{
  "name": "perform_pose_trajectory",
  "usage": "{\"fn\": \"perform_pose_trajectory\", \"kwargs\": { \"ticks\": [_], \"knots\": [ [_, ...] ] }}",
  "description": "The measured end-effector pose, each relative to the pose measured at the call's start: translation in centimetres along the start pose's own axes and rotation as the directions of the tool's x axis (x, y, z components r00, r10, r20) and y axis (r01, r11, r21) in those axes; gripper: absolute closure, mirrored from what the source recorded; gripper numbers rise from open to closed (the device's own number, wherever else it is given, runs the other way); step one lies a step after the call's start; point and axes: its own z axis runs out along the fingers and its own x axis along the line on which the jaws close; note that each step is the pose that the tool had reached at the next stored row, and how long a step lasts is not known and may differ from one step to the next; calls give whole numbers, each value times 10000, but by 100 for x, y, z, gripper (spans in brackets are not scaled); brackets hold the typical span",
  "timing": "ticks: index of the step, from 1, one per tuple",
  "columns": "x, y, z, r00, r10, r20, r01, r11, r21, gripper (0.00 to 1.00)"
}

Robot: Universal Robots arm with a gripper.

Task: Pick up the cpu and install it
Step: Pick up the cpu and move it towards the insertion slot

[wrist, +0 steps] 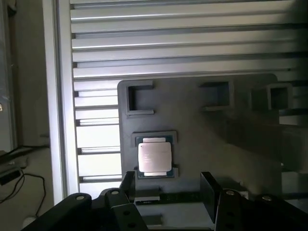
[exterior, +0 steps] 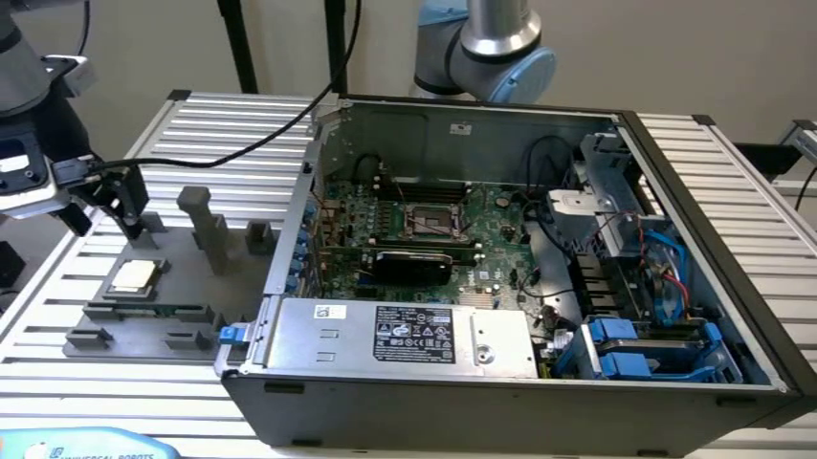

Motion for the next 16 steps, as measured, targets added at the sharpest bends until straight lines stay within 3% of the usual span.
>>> {"fn": "perform_pose_trajectory", "kwargs": {
  "ticks": [16],
  "knots": [
    [28,-35,289,10000,-79,-4,79,10000,-1,35]
  ]
}}
